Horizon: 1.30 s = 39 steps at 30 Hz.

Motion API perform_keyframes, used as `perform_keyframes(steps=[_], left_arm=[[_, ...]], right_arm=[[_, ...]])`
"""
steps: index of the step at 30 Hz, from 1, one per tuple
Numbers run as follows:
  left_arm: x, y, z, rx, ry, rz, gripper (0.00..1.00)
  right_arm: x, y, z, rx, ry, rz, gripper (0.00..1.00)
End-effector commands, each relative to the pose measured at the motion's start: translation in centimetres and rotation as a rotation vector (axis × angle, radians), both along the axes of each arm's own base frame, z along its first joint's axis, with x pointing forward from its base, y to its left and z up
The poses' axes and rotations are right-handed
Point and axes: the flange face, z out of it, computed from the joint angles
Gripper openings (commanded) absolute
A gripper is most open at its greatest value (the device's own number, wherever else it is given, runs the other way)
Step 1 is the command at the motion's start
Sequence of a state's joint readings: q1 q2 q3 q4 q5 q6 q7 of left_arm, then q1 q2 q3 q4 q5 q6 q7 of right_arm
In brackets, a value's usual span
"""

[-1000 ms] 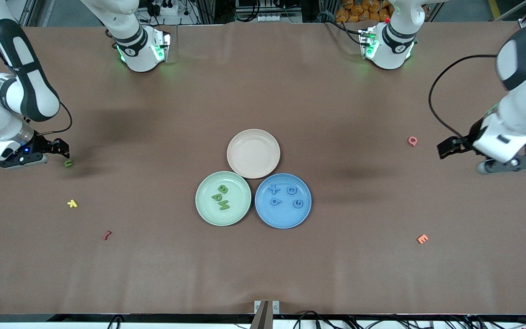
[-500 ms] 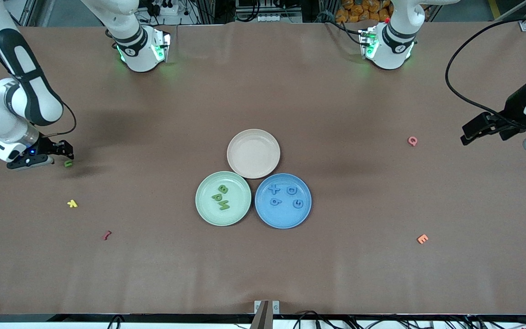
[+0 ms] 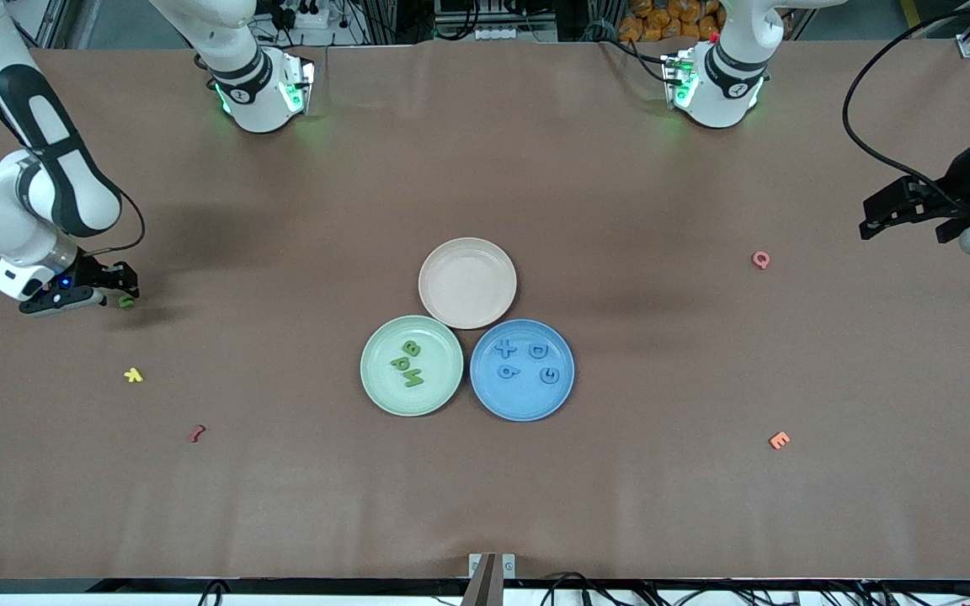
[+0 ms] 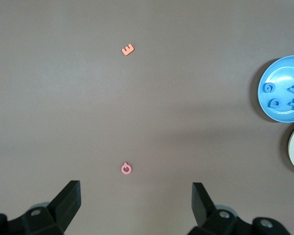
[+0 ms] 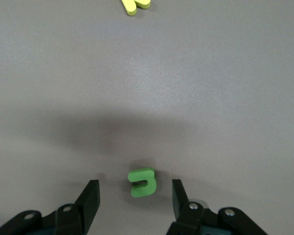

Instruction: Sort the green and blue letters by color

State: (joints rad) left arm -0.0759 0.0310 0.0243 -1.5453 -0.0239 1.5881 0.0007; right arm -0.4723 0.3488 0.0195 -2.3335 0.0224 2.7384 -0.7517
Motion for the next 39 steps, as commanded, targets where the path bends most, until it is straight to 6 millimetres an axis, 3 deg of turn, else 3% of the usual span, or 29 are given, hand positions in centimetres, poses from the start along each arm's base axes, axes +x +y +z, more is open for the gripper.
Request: perform_keyframes(steps=[1, 10, 18, 25, 37, 39], left_arm=[[-0.3, 0.4, 1.7, -0.001, -0.016, -0.014, 1.0], [0.1, 2.7, 2.3, -0.002, -0.034, 0.032, 1.0], [0.7, 2.0, 1.3, 0.008, -0.017, 0.009, 1.0], [0.7, 0.9, 1.1, 0.023, -0.014, -0.001, 1.0], [1.5, 0.7, 0.0, 0.024, -0.005, -0.023, 1.0], [1.5, 1.2, 0.0, 0.028, -0.007, -0.017, 1.0]], right_arm=[[0.0, -0.5, -0.5, 0.005, -0.016, 0.017, 0.62], [-0.2, -0.7, -1.3, 0.006, -0.013, 0.015, 0.57], [0.0, -0.7, -1.6, 0.004, -0.018, 0.019, 0.51], [0.1, -0.9, -1.6, 0.003, -0.019, 0.019, 0.32], [0.3, -0.9, -2.2, 0.006, -0.013, 0.019, 0.31], [0.3, -0.9, -2.2, 0.006, -0.013, 0.019, 0.26]])
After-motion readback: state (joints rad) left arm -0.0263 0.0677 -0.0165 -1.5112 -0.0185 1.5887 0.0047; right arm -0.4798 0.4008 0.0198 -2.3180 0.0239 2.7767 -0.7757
